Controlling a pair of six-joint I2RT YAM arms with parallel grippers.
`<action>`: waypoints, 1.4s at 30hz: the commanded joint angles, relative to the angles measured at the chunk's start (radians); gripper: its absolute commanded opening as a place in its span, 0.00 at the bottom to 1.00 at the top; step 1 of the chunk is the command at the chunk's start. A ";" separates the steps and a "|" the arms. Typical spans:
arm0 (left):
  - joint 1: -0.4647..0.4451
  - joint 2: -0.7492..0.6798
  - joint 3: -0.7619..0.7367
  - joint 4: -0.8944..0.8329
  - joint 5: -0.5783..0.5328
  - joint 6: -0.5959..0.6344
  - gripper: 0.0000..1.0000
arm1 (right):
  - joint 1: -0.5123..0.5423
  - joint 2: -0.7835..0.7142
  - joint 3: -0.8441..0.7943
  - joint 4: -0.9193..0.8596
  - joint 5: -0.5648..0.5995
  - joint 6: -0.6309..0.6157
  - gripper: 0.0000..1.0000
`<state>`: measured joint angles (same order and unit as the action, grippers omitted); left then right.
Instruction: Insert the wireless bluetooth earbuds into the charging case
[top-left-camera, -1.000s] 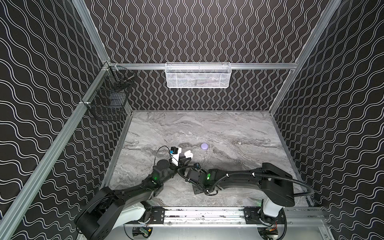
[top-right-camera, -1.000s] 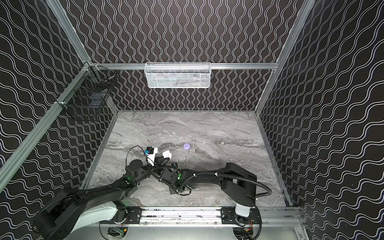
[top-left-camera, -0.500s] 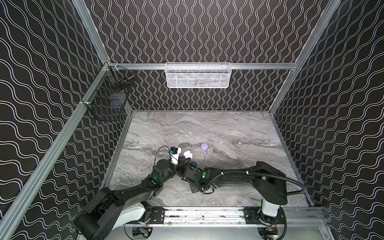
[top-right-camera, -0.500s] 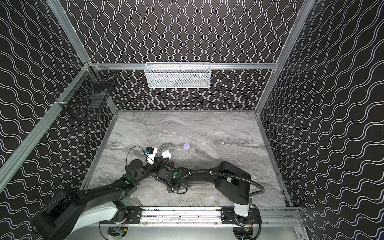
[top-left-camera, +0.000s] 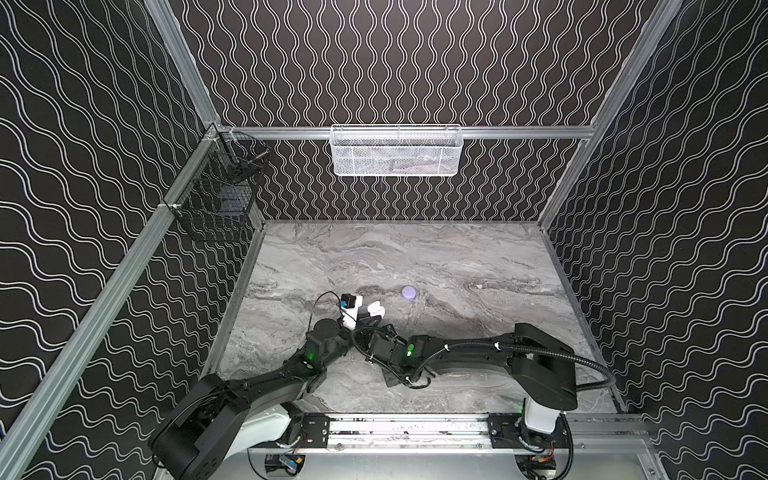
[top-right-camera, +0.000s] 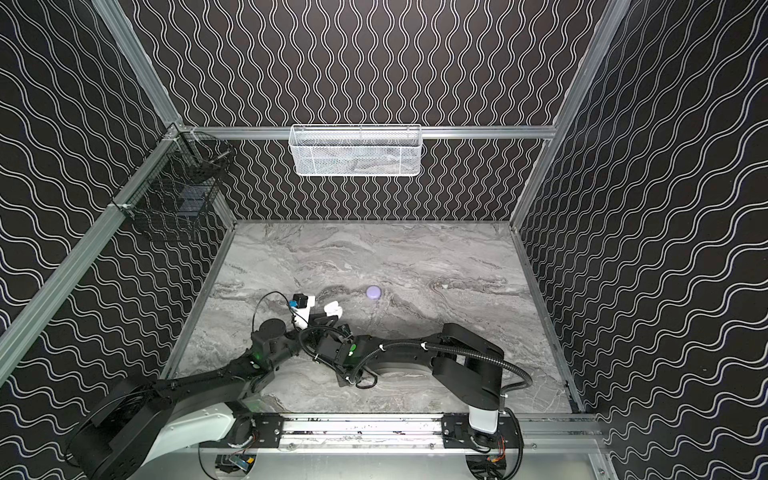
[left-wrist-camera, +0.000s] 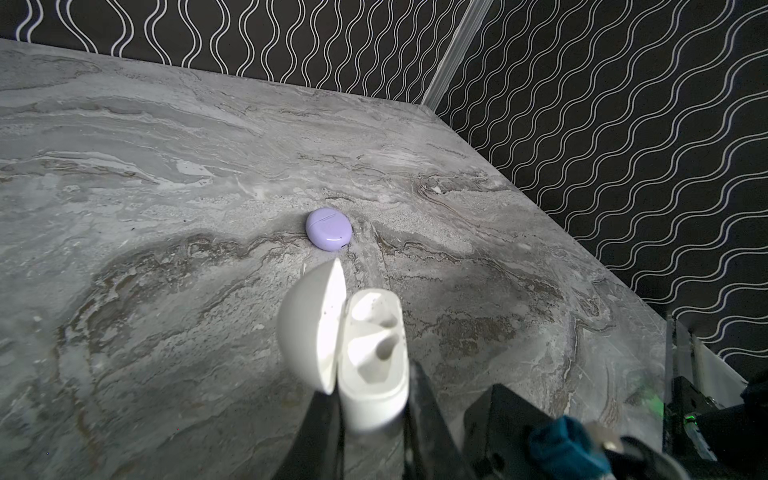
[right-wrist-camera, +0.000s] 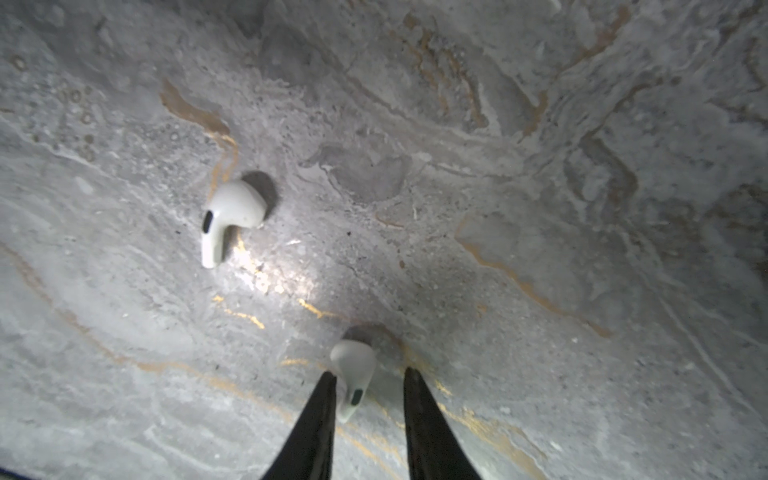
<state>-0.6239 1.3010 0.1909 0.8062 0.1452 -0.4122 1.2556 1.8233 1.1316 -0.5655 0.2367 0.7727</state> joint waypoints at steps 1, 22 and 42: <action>0.000 0.003 0.007 0.046 0.017 0.004 0.00 | 0.001 -0.017 -0.014 -0.024 -0.011 -0.005 0.31; 0.003 0.005 0.007 0.042 0.010 0.004 0.00 | 0.002 0.001 0.051 -0.052 -0.013 -0.044 0.34; 0.010 -0.090 -0.011 -0.055 -0.093 0.008 0.00 | -0.014 0.068 0.086 -0.073 -0.014 -0.012 0.32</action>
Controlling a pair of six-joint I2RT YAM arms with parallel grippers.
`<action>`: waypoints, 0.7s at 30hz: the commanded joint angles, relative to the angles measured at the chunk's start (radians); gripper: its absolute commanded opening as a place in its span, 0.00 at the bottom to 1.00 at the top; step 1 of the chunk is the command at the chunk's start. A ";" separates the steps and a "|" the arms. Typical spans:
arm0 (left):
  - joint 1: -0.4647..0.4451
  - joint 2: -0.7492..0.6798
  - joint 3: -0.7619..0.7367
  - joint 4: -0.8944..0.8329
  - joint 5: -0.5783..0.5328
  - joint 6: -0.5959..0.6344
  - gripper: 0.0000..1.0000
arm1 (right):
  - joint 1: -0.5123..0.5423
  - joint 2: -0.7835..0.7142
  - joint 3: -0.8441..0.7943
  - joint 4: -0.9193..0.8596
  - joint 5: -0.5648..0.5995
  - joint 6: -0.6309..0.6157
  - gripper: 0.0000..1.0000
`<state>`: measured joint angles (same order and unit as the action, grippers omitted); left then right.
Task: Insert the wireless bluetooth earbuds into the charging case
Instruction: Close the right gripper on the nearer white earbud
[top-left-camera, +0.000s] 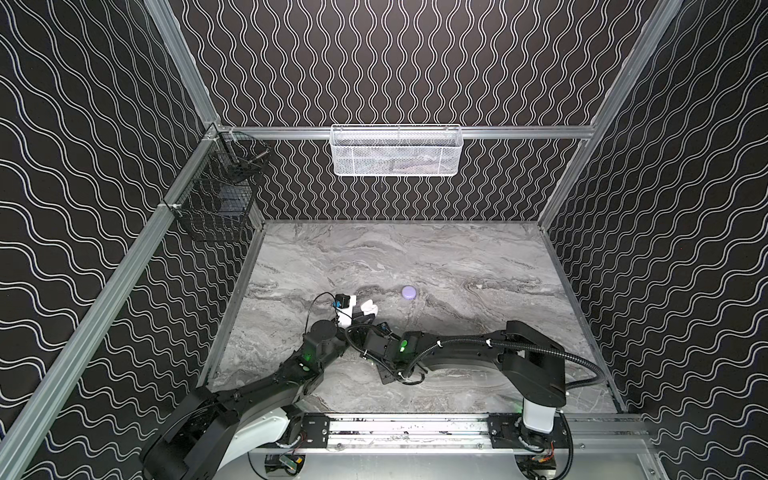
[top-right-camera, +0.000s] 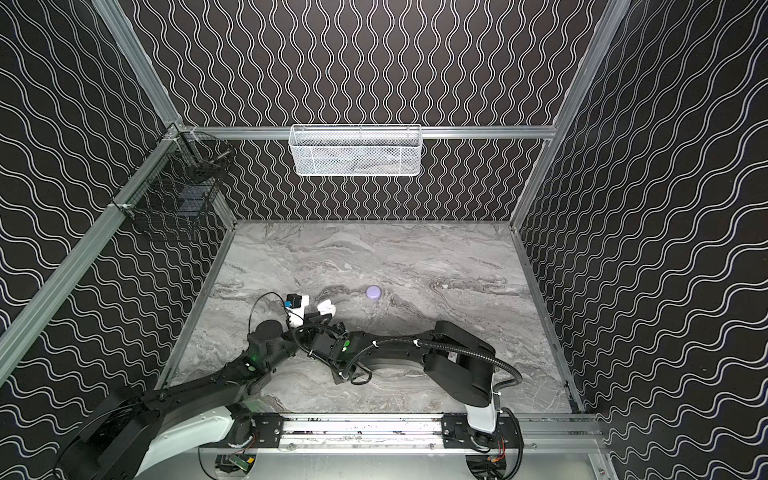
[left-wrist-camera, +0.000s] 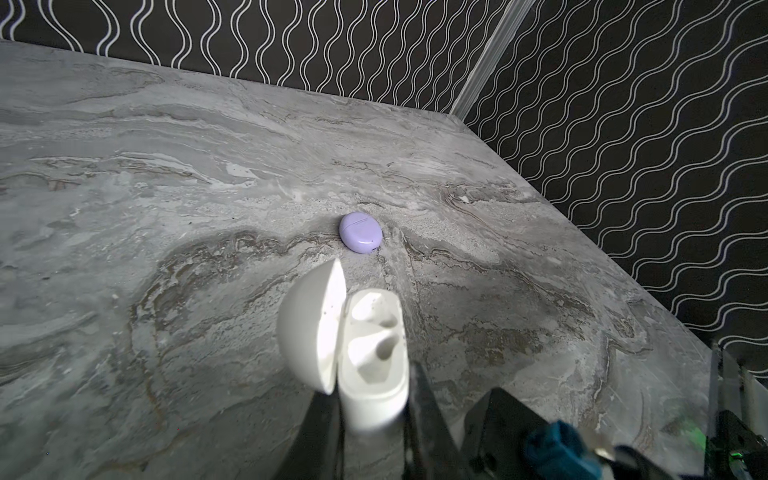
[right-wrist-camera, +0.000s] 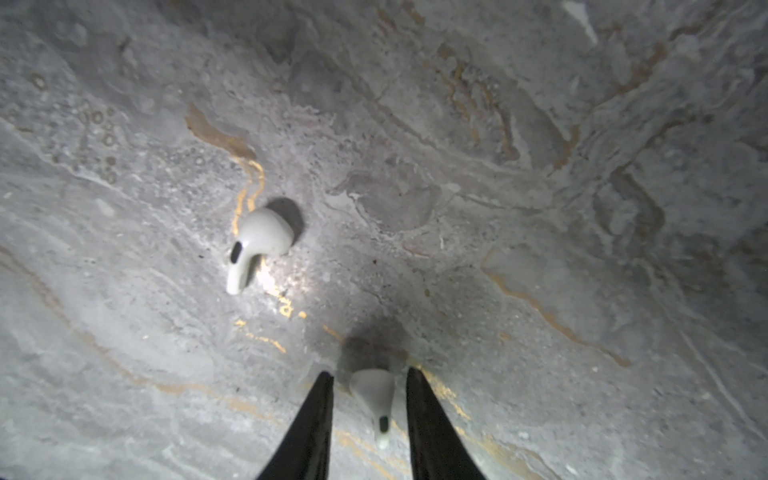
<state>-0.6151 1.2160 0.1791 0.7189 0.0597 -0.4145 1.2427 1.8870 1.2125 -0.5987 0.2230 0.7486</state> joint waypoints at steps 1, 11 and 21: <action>0.001 -0.007 0.000 0.032 -0.006 0.010 0.00 | -0.002 0.004 0.007 -0.039 -0.001 0.010 0.32; 0.002 -0.008 0.000 0.034 -0.003 0.008 0.00 | -0.002 0.025 0.009 -0.036 -0.014 0.011 0.28; 0.003 -0.020 0.000 0.021 -0.009 0.011 0.00 | 0.000 0.043 0.012 -0.042 -0.016 0.014 0.26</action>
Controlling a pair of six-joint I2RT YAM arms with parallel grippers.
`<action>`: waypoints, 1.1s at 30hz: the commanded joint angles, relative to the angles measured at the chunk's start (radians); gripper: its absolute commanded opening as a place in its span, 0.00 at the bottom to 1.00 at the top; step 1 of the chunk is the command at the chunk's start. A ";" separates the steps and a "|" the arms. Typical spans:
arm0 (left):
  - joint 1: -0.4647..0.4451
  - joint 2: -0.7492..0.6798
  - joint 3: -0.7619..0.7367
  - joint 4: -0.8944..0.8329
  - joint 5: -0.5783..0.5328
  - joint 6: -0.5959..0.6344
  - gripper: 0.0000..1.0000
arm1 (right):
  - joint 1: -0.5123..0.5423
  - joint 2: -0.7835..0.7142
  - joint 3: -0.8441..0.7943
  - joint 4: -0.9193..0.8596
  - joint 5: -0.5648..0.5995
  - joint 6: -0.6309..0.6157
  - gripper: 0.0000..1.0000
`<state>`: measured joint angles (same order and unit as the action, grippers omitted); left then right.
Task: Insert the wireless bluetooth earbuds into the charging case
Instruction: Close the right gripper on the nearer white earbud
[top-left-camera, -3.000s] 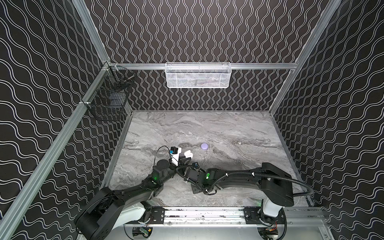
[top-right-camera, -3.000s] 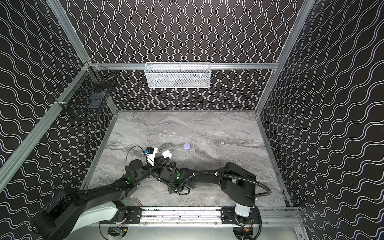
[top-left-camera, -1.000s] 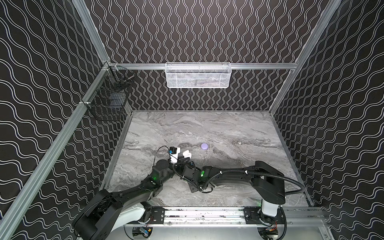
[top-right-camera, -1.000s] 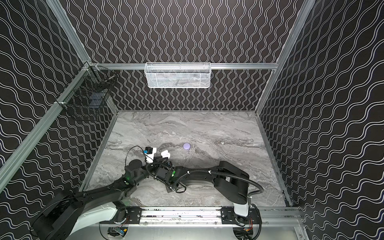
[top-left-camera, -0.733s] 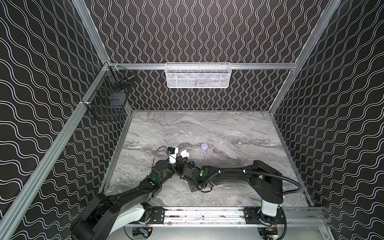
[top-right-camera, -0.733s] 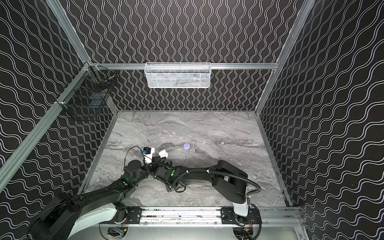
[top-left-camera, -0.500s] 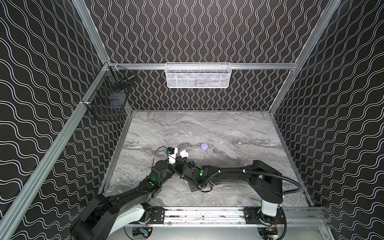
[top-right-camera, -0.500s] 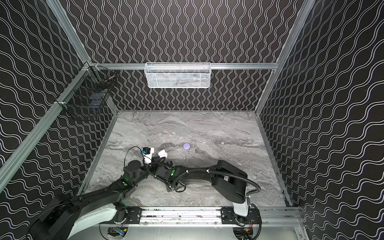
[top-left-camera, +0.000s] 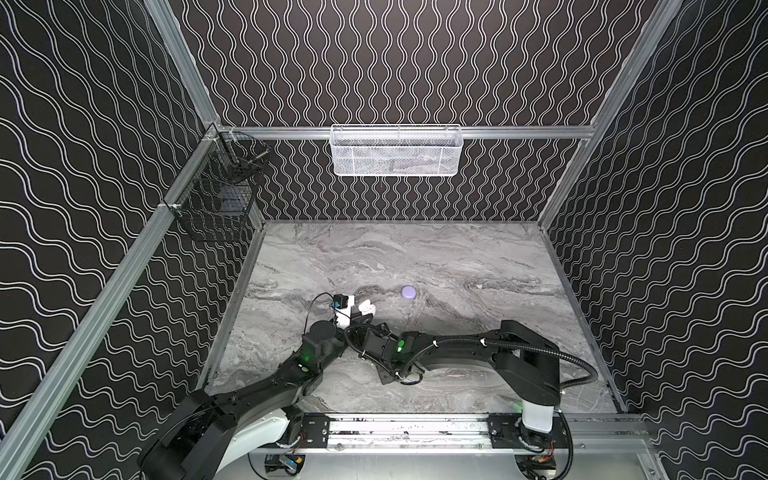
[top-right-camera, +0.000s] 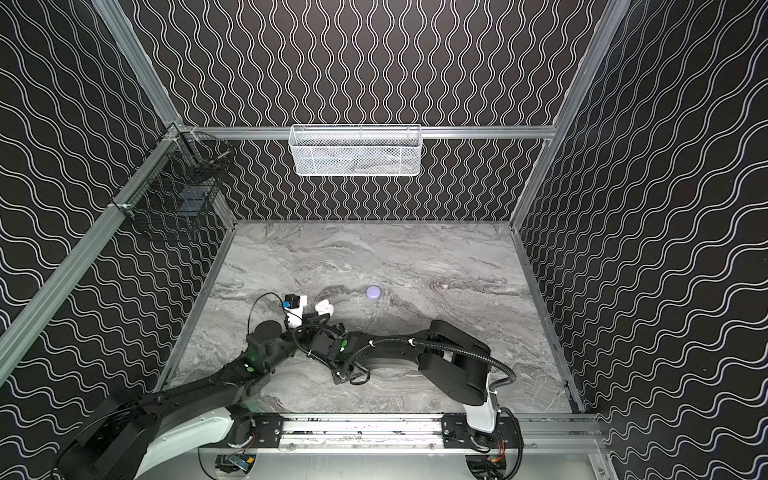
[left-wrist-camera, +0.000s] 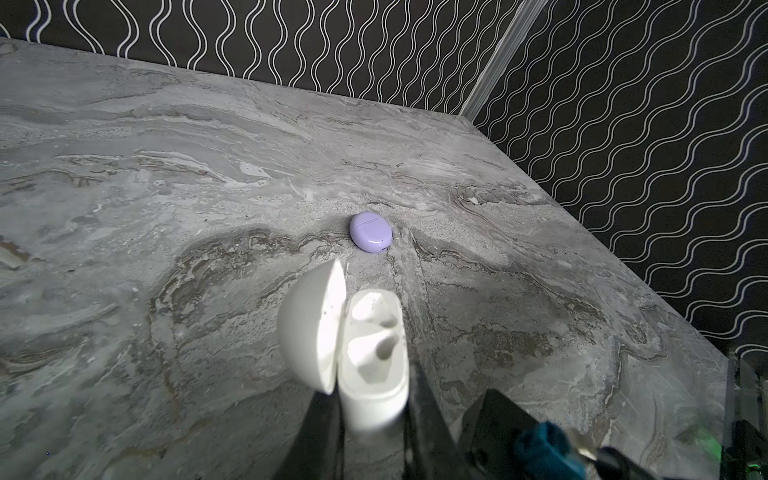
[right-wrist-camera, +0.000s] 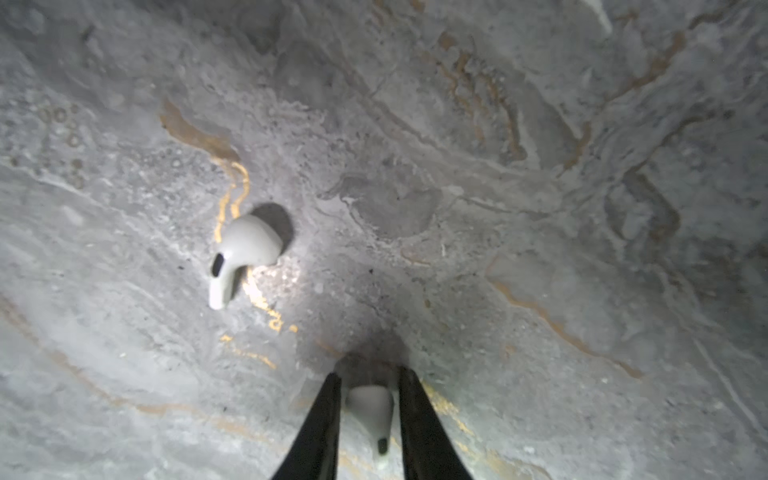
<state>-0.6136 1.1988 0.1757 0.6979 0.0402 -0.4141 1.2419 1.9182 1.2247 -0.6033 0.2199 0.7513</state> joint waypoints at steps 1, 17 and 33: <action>0.002 -0.003 0.004 0.042 0.010 0.010 0.00 | 0.000 0.011 -0.001 -0.039 -0.013 0.011 0.25; 0.001 -0.010 0.004 0.030 0.000 0.014 0.00 | -0.001 -0.014 -0.016 -0.030 0.020 0.021 0.16; 0.002 0.002 0.007 0.045 0.018 0.018 0.00 | 0.001 -0.137 -0.049 -0.033 0.085 0.042 0.13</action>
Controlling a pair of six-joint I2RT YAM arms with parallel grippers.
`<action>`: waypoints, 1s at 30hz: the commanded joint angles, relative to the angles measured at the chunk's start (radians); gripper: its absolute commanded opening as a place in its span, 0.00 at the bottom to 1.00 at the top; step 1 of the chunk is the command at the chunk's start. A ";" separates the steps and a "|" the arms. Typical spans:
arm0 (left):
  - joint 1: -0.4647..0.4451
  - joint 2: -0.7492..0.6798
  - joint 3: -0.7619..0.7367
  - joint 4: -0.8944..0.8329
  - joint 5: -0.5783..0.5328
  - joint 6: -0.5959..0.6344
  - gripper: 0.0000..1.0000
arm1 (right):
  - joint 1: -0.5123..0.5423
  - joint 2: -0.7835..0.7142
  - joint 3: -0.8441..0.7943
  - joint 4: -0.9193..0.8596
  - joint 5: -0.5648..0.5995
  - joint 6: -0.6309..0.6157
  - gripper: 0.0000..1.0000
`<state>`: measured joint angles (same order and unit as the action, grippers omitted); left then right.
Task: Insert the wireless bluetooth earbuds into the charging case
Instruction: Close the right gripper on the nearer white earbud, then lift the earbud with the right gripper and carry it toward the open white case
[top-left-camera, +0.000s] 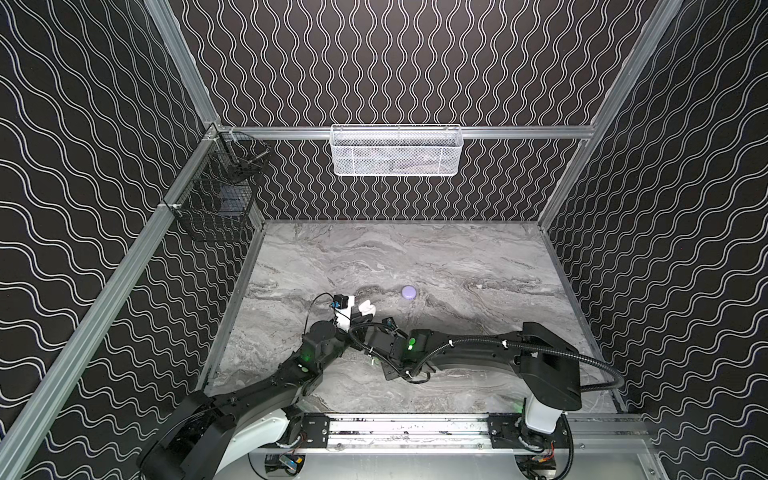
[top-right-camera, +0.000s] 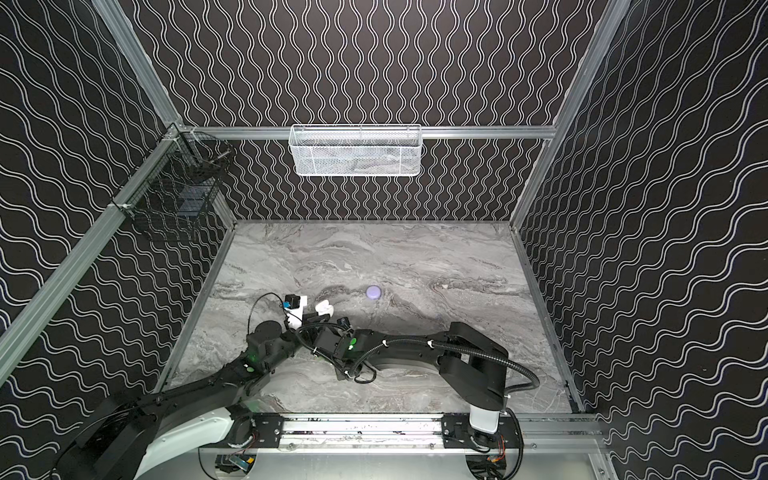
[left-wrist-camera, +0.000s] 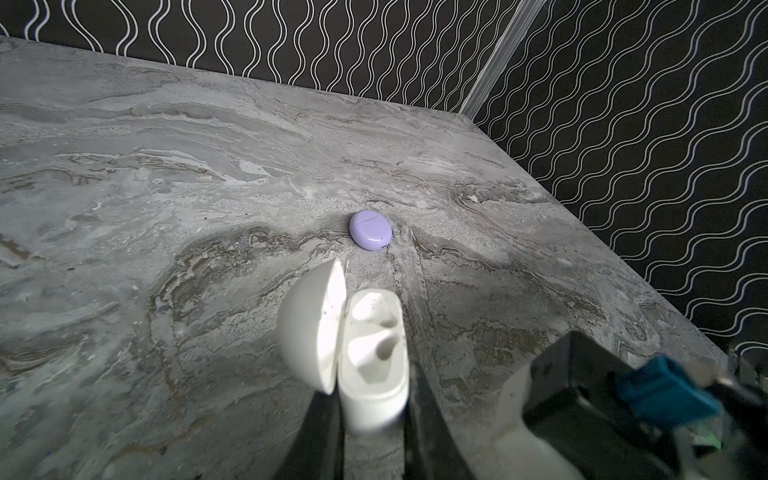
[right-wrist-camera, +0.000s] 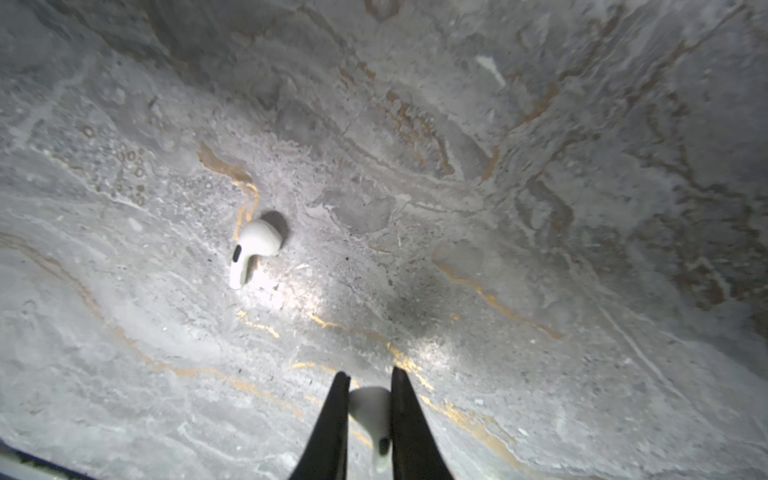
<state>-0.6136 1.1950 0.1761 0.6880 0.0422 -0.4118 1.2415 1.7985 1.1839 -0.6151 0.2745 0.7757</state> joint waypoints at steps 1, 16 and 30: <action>0.001 0.008 0.006 0.060 0.022 0.018 0.00 | 0.002 -0.026 -0.016 -0.018 0.036 0.019 0.13; 0.001 0.134 0.014 0.239 0.183 0.004 0.00 | -0.016 -0.133 -0.128 0.029 0.114 0.056 0.12; 0.000 0.228 0.031 0.362 0.308 -0.017 0.00 | -0.058 -0.277 -0.235 0.043 0.211 0.089 0.12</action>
<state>-0.6140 1.4067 0.1970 0.9710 0.3008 -0.4164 1.1896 1.5425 0.9607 -0.5781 0.4438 0.8455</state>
